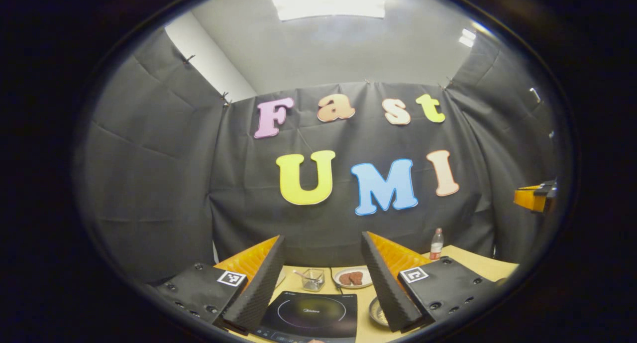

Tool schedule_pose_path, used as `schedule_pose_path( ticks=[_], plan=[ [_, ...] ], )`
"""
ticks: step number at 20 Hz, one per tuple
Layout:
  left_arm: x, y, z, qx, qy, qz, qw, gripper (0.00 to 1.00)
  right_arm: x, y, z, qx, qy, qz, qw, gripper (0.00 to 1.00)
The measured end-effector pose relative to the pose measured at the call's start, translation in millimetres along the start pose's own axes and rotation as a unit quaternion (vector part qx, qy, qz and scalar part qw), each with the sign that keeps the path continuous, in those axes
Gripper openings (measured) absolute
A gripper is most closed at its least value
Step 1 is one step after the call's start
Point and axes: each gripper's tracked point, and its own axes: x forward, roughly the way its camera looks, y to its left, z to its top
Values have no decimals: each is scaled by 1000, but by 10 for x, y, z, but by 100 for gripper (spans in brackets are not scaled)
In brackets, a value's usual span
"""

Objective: First push the handle of the pot to place it horizontally, then grasp the pot with both hands and set it on the induction cooktop.

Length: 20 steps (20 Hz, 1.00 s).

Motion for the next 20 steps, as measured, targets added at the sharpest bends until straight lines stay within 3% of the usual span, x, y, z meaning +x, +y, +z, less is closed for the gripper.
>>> schedule_pose_path(
  ticks=[5,6,7,9,13,14,18,20],
  plan=[
    [-45,-49,1,-4,2,11,1000,100,-69,138,-35,-18,-7,40,999,1],
    [-68,-69,9,-4,3,13,1000,91,-59,162,-69,-22,-4,50,999,7],
    [-82,-90,19,-4,3,17,1000,91,-56,193,-110,-20,0,61,998,1],
    [-134,-110,28,2,4,27,1000,91,-30,308,-249,-9,19,90,996,1],
    [-230,-35,13,22,8,56,998,91,-19,552,-573,-3,59,149,987,1],
    [-253,11,9,24,10,63,998,97,-28,630,-646,-2,69,162,984,1],
    [-286,158,-83,16,22,82,996,100,-59,974,-946,0,110,211,971,1],
    [-261,234,-82,18,22,85,996,97,-63,1127,-1094,-5,133,226,965,1]
  ],
)
